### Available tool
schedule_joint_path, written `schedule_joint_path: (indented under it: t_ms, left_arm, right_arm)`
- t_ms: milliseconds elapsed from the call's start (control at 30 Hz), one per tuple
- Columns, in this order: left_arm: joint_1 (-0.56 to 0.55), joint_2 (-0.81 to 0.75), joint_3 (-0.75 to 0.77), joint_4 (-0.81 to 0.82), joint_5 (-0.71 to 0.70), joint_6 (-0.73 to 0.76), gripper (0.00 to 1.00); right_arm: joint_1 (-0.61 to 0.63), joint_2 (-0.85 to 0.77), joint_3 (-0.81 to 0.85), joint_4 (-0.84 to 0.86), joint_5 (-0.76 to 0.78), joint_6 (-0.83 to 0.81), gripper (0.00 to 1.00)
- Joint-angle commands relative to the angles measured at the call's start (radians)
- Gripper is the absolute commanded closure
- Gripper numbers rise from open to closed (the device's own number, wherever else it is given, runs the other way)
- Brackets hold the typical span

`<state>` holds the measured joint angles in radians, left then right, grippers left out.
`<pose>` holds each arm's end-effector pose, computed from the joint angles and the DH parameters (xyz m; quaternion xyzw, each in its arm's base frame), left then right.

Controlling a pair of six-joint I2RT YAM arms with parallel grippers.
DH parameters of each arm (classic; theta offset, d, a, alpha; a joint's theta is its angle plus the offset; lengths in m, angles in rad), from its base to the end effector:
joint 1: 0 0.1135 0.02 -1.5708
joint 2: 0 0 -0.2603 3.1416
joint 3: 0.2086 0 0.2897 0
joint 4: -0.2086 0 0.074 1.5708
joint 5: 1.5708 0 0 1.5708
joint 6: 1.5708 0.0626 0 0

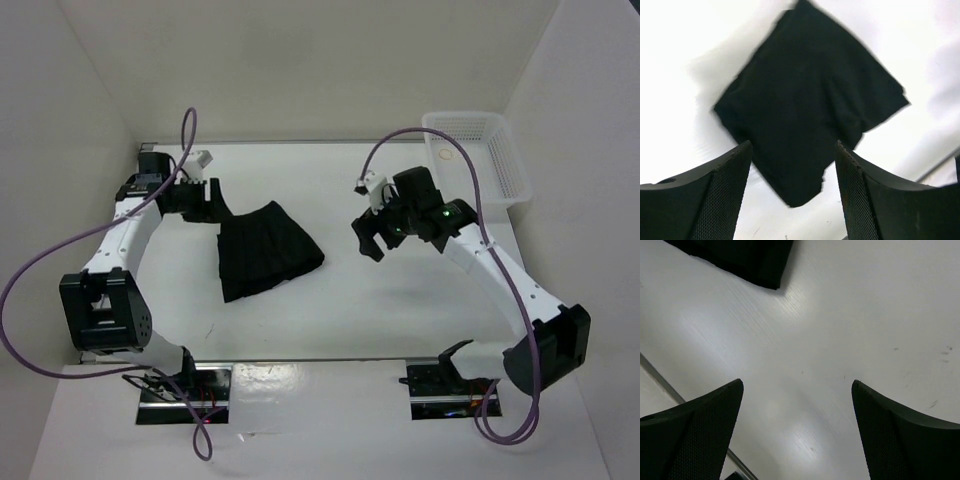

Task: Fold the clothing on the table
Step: Fold the skirt

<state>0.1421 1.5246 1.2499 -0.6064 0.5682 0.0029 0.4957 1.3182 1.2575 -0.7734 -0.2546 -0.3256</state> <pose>0.3787 0.0201 0.2566 0.0317 0.9078 -0.2396 0.3428 0.2845 0.1717 0.3085 -0.4113 0.8302 0.1484 0.3458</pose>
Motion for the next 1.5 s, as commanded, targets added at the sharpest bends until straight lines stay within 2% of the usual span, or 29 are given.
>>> schedule_joint_path:
  t_ms: [0,133,267,300,433,600,767,967,1067,1200,1333,1467]
  left_arm:
    - [-0.093,0.015,0.046,0.025,0.113,0.051,0.27]
    - [-0.150,0.080,0.115,0.056,0.153,0.062,0.28]
    - [-0.199,0.152,0.169,0.094,0.197,0.074,0.28]
    - [-0.199,0.210,0.193,0.105,0.197,0.074,0.28]
    - [-0.208,0.426,0.243,0.050,0.127,0.123,0.29]
    - [-0.208,0.512,0.191,-0.013,0.000,0.134,0.34]
    - [-0.208,0.430,0.083,-0.050,-0.111,0.143,0.34]
    - [-0.217,0.306,-0.009,-0.064,-0.156,0.170,0.34]
    - [-0.272,0.282,-0.035,-0.064,-0.156,0.170,0.34]
    - [-0.396,0.261,-0.046,-0.036,-0.203,0.180,0.34]
    - [-0.568,0.241,-0.046,0.013,-0.273,0.180,0.32]
    - [-0.659,0.253,-0.008,0.013,-0.274,0.200,0.30]
  right_arm:
    - [-0.071,-0.092,-0.087,0.135,-0.107,0.033,0.07]
    - [-0.175,-0.163,-0.147,0.166,-0.127,0.033,0.06]
    - [-0.194,-0.197,-0.191,0.191,-0.118,0.033,0.05]
    - [-0.194,-0.197,-0.191,0.191,-0.118,0.033,0.05]
    - [-0.203,-0.197,-0.201,0.191,-0.118,0.033,0.05]
    - [-0.203,-0.188,-0.201,0.200,-0.118,0.033,0.05]
    - [-0.203,-0.206,-0.210,0.209,-0.118,0.033,0.05]
    - [-0.203,-0.235,-0.219,0.218,-0.118,0.033,0.03]
    - [-0.203,-0.244,-0.219,0.218,-0.118,0.033,0.03]
    - [-0.203,-0.244,-0.228,0.227,-0.118,0.033,0.03]
    - [-0.203,-0.244,-0.228,0.227,-0.107,0.023,0.03]
    - [-0.203,-0.244,-0.228,0.227,-0.107,0.023,0.03]
